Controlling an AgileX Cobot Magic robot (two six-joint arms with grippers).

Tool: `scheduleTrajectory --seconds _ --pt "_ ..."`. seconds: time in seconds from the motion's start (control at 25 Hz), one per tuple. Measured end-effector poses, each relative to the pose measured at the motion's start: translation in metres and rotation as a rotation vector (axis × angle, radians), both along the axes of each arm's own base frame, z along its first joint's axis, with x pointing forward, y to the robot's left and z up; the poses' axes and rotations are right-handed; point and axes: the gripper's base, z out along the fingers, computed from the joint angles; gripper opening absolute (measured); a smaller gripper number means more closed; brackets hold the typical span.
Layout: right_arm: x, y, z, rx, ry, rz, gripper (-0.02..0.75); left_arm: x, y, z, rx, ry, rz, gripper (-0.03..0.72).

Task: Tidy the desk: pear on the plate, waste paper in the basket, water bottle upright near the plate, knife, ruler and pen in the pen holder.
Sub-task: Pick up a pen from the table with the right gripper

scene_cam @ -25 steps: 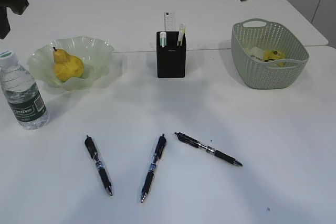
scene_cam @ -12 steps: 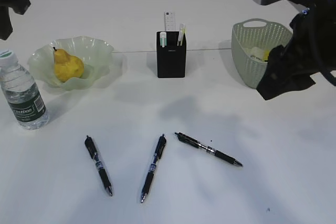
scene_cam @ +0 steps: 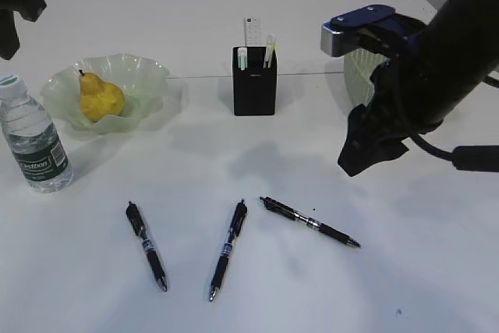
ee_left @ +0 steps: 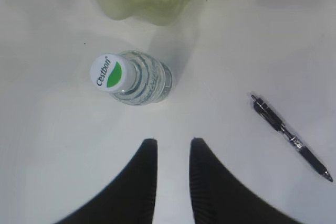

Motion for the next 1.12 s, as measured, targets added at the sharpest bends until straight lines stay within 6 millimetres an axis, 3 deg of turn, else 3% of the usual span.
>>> scheduleTrajectory --seconds 0.16,0.6,1.12 --pt "0.017 0.006 -0.005 0.001 0.003 0.009 0.419 0.000 0.000 0.000 0.000 0.000 0.000 0.142" --pt "0.055 0.020 0.012 -0.007 -0.044 0.118 0.419 0.000 0.000 0.000 -0.002 0.001 0.000 0.142" --pt "0.071 0.033 -0.055 -0.023 0.143 0.216 0.419 0.000 0.000 0.000 -0.002 0.001 0.000 0.142"
